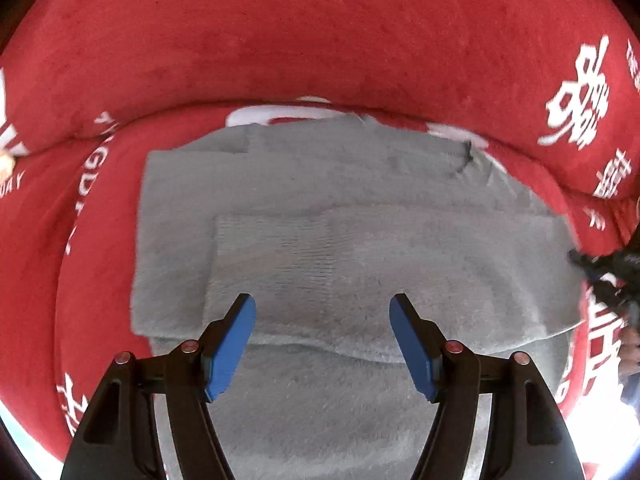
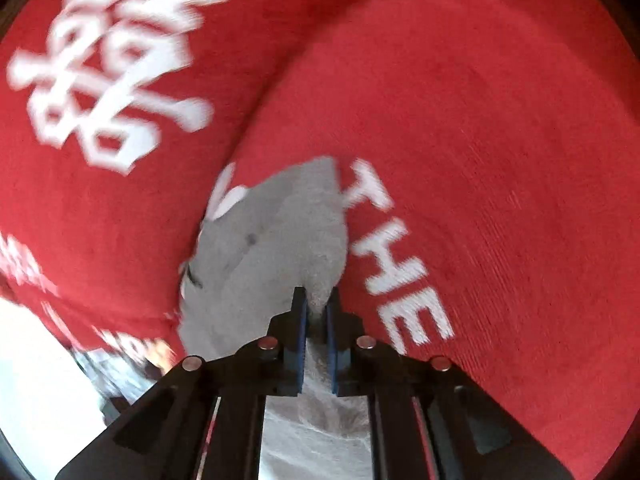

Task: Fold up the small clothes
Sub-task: 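Open both grippers and lift them off the folded sweatshirt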

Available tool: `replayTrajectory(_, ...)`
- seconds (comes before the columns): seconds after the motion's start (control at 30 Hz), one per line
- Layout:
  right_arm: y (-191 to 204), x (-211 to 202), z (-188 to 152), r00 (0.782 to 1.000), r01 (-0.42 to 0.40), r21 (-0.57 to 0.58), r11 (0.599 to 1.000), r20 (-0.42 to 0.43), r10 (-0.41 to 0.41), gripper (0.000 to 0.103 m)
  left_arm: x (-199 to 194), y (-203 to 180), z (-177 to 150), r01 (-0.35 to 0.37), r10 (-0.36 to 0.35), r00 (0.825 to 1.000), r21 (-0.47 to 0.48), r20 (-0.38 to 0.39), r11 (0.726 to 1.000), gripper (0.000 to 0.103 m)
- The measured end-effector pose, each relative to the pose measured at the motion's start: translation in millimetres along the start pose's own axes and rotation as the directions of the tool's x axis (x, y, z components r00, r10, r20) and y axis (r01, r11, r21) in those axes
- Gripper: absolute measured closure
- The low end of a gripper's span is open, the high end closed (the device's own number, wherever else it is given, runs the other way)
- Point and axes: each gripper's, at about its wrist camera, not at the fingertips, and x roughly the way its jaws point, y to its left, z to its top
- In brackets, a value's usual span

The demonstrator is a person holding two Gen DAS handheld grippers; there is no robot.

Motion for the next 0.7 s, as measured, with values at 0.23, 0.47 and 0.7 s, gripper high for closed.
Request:
replayTrajectory(0.23,28,14,-1,0.954,0.297,-0.272,0.915,0.035,-0.299,0.094,20,-10,-8,-0.069,0.072,0.997,0.074,-0.029,0.995,0.033)
replayTrajectory(0.47,51,-15,-40,0.952,0.305,-0.292,0.906,0.071,-0.298,0.092,17,-8,-6,-0.065,0.067,0.997,0.056,-0.036,0.996,0.033)
replayTrajectory(0.7,52,10,-74,0.945,0.292,-0.380,0.877,-0.024,-0.325,0.096,10,-7,-11,-0.083,0.085,0.995,0.056,-0.047,0.995,0.033)
